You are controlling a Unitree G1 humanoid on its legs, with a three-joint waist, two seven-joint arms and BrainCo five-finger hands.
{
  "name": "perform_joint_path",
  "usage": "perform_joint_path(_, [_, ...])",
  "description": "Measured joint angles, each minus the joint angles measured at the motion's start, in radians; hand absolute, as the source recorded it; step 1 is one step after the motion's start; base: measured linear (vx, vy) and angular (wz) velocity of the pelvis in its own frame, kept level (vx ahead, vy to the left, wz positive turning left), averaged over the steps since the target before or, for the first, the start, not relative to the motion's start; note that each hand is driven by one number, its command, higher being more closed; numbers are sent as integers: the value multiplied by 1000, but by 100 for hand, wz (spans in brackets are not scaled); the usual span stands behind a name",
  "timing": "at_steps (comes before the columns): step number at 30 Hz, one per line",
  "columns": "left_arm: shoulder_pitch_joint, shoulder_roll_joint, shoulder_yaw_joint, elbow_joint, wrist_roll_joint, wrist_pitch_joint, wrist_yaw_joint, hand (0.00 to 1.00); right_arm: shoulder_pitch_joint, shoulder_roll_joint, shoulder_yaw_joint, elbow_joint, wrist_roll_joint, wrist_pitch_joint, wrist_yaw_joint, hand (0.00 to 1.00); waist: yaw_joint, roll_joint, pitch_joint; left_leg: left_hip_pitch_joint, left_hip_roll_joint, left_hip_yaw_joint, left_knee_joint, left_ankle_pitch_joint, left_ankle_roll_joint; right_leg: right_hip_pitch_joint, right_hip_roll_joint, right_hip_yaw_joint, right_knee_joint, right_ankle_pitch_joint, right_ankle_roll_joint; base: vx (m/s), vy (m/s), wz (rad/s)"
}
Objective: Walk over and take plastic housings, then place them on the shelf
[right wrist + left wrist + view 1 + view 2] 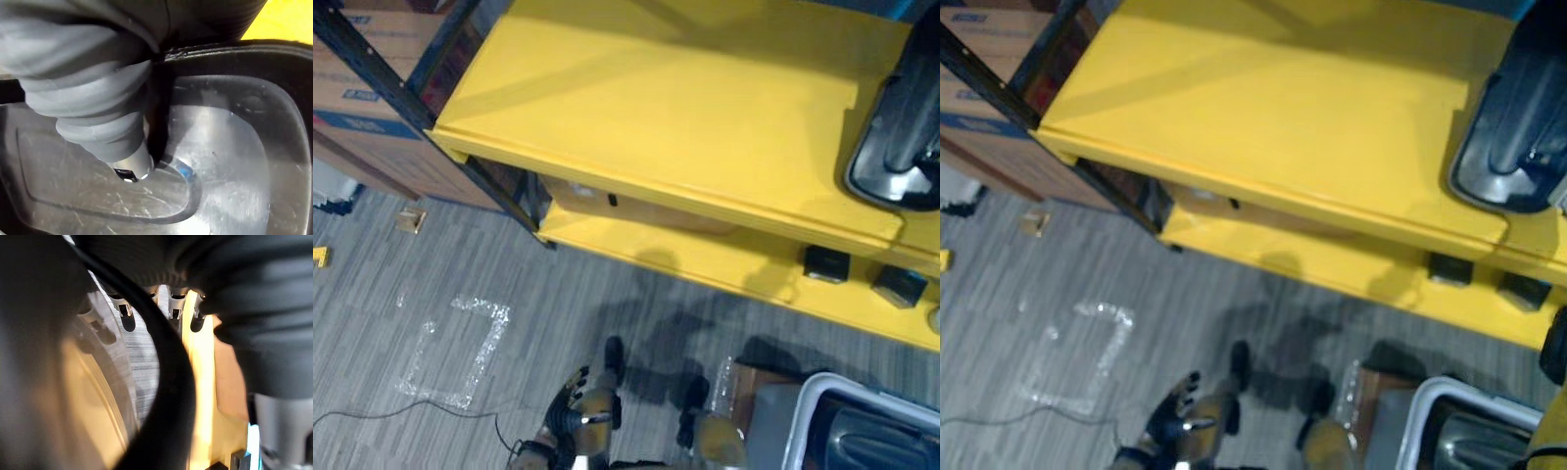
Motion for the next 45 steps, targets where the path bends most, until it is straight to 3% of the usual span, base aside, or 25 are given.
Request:
perform_joint_path(7, [-5,5,-3,-3,-26,-3,1,0,-24,-2,28,9,-36,-39,-70,0,12,7,12,-21,1,-11,0,7,-2,-27,-1,-5,26,-10,-6,-8,-7,3])
perform_joint_path(11, [-11,5,-8,0,-30,-1,11,0,-36,-2,51,9,-43,-86,-135,0,14,20,20,-20,1,-16,0,9,-3,-27,-1,-6,32,-12,-6,-1,-3,1])
perform_joint_path(21, [-16,13,-9,37,-31,3,44,0,-50,-2,52,-2,-122,-136,-253,0,19,32,26,-19,5,-20,0,12,-6,-29,0,-10,49,-24,-8,-5,-3,2])
perform_joint_path(24, [-16,14,-10,39,-31,0,44,0,-50,-2,51,-12,-165,-192,-345,0,21,32,26,-18,6,-19,0,12,-6,-29,0,-10,49,-24,-8,0,0,0])
perform_joint_path(26, [-17,14,-12,39,-30,-1,49,0,-57,-2,48,-26,-233,-256,-459,0,21,33,26,-16,8,-18,0,12,-6,-27,0,-9,49,-24,-8,0,0,0])
perform_joint_path(29, [-17,14,-17,40,-30,-2,55,0,-57,-2,28,-67,-309,-327,-560,0,21,33,26,-9,9,-13,0,12,-6,-23,1,-6,49,-25,-9,-2,0,-4])
perform_joint_path(30, [-18,15,-29,40,-30,-4,72,0,-42,-2,-3,-145,-383,-384,-626,0,20,36,24,0,9,-2,0,11,-6,-18,1,-1,48,-24,-9,-4,1,-8])
perform_joint_path(33, [-18,15,-36,44,-28,-4,75,0,34,-1,-40,-289,-476,-439,-708,0,11,35,20,23,10,-1,0,7,-7,13,0,-1,32,-23,-6,0,1,-2])
perform_joint_path(35, [-18,14,-44,51,-26,-4,74,0,119,1,-70,-410,-517,-461,-759,0,8,29,-6,24,11,1,0,4,-7,20,3,-1,17,-20,-3,23,-10,-2])
perform_joint_path(37, [-12,15,-48,83,-26,-8,75,0,299,59,-133,-618,-527,-469,-805,0,-4,9,-76,36,9,9,0,-7,-6,45,5,0,-19,-10,2,89,-22,-8])
perform_joint_path(38, [-3,15,-48,86,-26,-8,75,0,393,111,-163,-710,-531,-468,-806,0,-8,-11,-119,38,10,18,0,-13,-7,47,5,5,-29,-8,2,96,-19,-15])
perform_joint_path(41, [5,12,-48,81,-15,-12,73,0,584,250,-196,-916,-500,-470,-770,0,-26,-52,-174,68,13,43,0,-24,-11,74,8,24,-46,-7,1,89,-31,-23])
perform_joint_path(43, [4,6,-47,87,17,-9,73,0,743,374,-200,-1098,-404,-480,-672,0,-36,-72,-219,89,18,62,-1,-36,-10,83,10,37,-52,-7,1,29,-17,-25])
perform_joint_path(45, [0,-2,-47,100,23,-9,73,0,813,447,-190,-1172,-348,-480,-604,0,-52,-76,-242,90,18,65,-1,-37,-9,83,9,39,-52,-7,0,-7,2,-11])
